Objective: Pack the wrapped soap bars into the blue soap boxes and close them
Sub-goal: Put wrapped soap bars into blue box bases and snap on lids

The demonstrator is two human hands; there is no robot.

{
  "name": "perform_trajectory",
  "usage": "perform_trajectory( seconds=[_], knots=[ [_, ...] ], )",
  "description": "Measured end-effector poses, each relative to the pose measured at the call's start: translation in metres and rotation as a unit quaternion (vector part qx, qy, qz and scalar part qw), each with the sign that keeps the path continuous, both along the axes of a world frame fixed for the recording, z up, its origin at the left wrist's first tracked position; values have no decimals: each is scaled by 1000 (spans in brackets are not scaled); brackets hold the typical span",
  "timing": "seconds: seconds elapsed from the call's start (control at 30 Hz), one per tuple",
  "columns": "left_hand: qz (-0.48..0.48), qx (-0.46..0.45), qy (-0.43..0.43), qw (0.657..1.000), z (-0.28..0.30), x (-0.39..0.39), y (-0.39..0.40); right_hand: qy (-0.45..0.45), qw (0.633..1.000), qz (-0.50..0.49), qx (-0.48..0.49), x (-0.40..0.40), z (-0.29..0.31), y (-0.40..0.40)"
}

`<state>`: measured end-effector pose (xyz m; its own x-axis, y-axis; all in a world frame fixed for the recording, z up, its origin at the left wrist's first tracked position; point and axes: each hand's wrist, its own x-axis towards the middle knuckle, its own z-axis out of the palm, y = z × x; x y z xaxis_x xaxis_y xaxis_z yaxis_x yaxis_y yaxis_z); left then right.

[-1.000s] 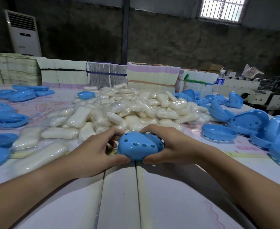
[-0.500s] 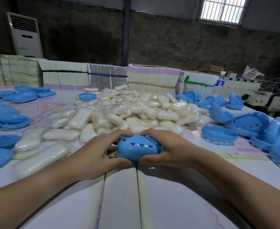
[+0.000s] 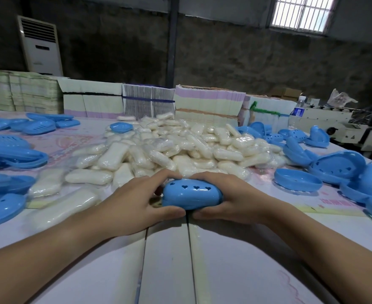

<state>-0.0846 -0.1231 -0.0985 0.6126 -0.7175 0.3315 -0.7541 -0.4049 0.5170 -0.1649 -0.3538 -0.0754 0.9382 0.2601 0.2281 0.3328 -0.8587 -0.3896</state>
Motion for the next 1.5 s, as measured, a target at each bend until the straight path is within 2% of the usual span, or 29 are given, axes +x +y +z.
perform_trajectory(
  seconds=[0.3,0.43,0.53,0.63,0.7,0.73,0.87,1.03,1.2,1.5],
  knots=[
    [28,-84,113,990,-4,2,-1,38,999,-1,20,1,-2,6],
    [30,-144,182,972,0,-5,-3,47,995,-15,86,0,-3,5],
    [24,-244,273,930,4,-11,-10,41,988,-38,141,3,-6,8],
    [8,-357,380,853,7,-15,-19,14,978,-53,201,7,-11,16],
    [-16,-388,432,814,8,-17,-22,3,969,-54,240,9,-13,24],
    [-27,-386,447,806,8,-18,-22,-2,966,-55,254,10,-14,27],
    [-29,-364,468,805,6,-18,-23,2,960,-52,276,12,-17,31],
    [-55,-382,475,791,3,-17,-24,18,954,-28,298,10,-14,30],
    [-64,-396,485,777,3,-17,-24,7,969,-33,243,8,-14,32],
    [-83,-385,487,780,4,-20,-21,-2,981,-34,193,5,-12,32]
  ],
)
